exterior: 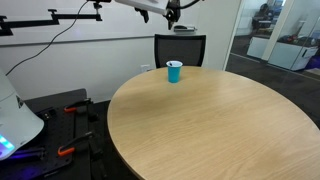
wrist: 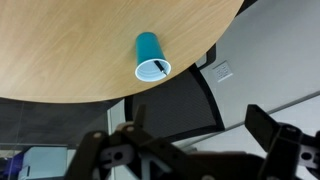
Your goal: Remove the pen from the cup
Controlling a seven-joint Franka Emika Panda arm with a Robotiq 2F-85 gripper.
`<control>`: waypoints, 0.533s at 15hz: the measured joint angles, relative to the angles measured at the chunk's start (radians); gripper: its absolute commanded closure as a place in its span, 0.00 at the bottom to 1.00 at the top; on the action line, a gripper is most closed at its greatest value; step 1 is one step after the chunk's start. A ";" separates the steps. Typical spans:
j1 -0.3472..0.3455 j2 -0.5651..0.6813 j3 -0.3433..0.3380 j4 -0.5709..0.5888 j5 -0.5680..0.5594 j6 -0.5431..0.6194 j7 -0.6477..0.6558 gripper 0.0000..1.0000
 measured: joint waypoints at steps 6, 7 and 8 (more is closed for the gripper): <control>-0.041 0.118 0.047 0.073 0.285 -0.172 -0.414 0.00; -0.060 0.149 0.064 0.092 0.313 -0.199 -0.468 0.00; -0.079 0.181 0.083 0.112 0.337 -0.220 -0.516 0.00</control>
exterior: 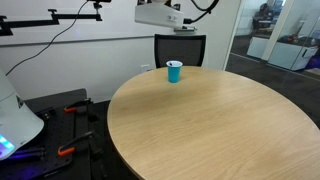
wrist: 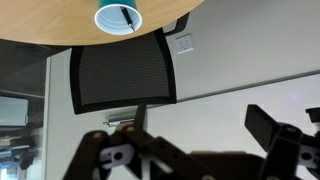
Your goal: Remove the pen from the cup
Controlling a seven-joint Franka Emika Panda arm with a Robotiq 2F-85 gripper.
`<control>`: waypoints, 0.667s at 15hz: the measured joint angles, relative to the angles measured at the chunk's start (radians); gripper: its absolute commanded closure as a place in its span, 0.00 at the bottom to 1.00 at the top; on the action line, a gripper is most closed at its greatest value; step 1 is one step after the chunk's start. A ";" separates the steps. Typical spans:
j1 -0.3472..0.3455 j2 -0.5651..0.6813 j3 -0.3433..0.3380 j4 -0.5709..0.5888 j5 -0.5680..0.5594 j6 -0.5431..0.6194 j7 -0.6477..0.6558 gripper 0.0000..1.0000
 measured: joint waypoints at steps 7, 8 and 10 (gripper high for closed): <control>-0.085 0.213 0.145 0.154 0.075 -0.011 -0.194 0.00; -0.090 0.236 0.160 0.176 0.075 -0.007 -0.201 0.00; -0.094 0.278 0.187 0.217 0.075 0.017 -0.215 0.00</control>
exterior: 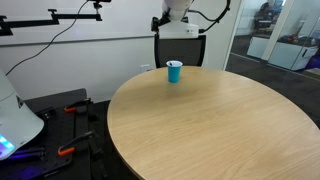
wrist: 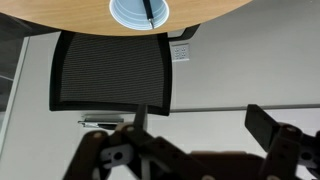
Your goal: Remove the pen from the cup
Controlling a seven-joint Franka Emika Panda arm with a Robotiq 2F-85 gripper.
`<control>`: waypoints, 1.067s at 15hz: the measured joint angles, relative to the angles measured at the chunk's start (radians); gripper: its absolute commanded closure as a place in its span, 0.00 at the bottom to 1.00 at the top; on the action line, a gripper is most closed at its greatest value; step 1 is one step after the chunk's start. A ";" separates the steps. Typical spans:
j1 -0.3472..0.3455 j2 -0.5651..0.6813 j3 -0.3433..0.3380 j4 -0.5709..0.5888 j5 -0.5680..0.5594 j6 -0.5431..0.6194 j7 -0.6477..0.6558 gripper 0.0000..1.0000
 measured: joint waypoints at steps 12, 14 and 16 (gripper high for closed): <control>-0.011 0.074 0.040 0.057 -0.017 0.038 0.001 0.00; -0.012 0.080 0.045 0.063 -0.019 0.038 -0.001 0.00; -0.011 0.092 0.060 0.082 -0.042 0.049 -0.003 0.00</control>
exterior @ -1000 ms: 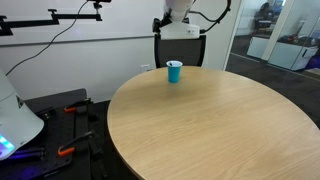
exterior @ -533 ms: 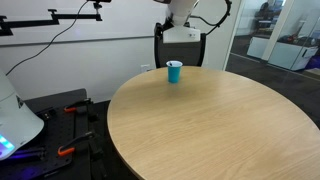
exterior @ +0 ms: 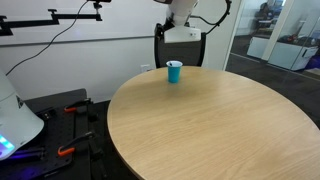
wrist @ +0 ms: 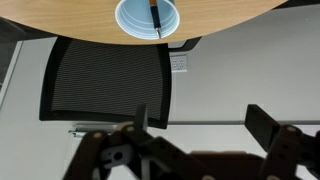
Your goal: Remove the pen from the cup
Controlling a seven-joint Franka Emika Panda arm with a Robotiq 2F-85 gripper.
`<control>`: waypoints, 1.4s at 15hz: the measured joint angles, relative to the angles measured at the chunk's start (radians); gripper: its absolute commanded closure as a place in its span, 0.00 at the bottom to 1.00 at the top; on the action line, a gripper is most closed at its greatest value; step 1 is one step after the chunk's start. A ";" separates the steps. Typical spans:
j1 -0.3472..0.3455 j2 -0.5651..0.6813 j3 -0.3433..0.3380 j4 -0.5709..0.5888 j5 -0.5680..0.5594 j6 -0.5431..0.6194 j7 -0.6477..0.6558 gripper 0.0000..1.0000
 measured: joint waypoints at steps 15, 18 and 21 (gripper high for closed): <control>0.009 0.250 0.109 0.255 -0.273 0.073 0.004 0.34; 0.009 0.274 0.115 0.279 -0.284 0.089 0.008 0.39; 0.010 0.296 0.121 0.292 -0.308 0.134 0.032 0.41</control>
